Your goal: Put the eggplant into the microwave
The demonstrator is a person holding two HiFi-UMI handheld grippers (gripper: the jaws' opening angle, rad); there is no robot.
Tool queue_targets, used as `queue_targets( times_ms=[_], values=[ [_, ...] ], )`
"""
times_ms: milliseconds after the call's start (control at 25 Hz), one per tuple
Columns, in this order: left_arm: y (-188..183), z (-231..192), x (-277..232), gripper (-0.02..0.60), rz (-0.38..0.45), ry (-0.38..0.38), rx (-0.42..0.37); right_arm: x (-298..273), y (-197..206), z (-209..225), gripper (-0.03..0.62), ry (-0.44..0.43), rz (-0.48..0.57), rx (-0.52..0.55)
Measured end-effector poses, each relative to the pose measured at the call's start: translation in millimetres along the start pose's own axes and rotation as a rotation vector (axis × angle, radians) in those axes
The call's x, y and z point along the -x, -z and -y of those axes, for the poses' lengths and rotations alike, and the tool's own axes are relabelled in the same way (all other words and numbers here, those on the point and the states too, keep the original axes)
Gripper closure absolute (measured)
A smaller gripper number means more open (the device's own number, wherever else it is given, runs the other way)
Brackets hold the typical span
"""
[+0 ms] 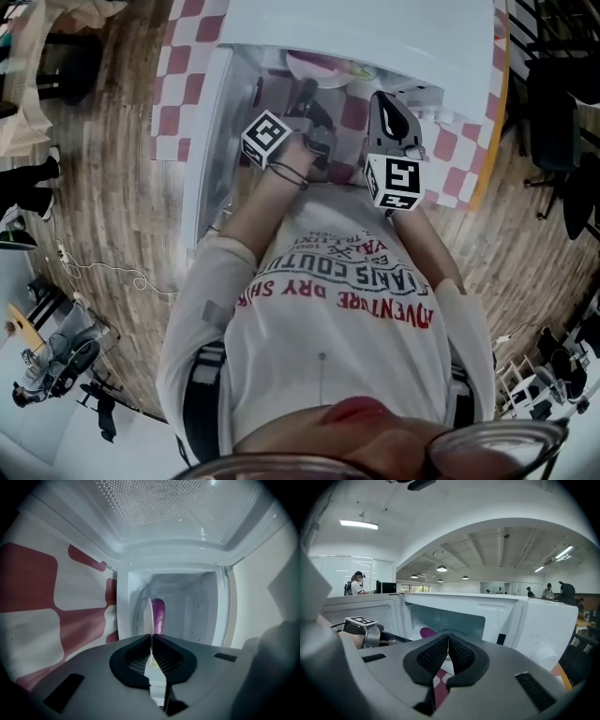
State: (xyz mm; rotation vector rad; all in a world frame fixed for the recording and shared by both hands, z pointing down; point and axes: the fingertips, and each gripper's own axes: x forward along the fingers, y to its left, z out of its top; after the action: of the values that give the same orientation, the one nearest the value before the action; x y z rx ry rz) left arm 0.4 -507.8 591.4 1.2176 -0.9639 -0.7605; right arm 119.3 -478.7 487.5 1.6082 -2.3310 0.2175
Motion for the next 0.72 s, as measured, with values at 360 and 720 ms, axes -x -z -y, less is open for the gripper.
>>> queue_targets(
  times_ms=[360, 720],
  values=[
    [-8, -15, -17, 0.551, 0.008, -0.033, -0.034, -10, 15, -1, 0.568, -0.024, -0.033, -0.010],
    [-7, -27, -28, 0.551, 0.015, -0.076, -0.042, -15, 19, -2, 0.568, -0.034, -0.021, -0.014]
  ],
)
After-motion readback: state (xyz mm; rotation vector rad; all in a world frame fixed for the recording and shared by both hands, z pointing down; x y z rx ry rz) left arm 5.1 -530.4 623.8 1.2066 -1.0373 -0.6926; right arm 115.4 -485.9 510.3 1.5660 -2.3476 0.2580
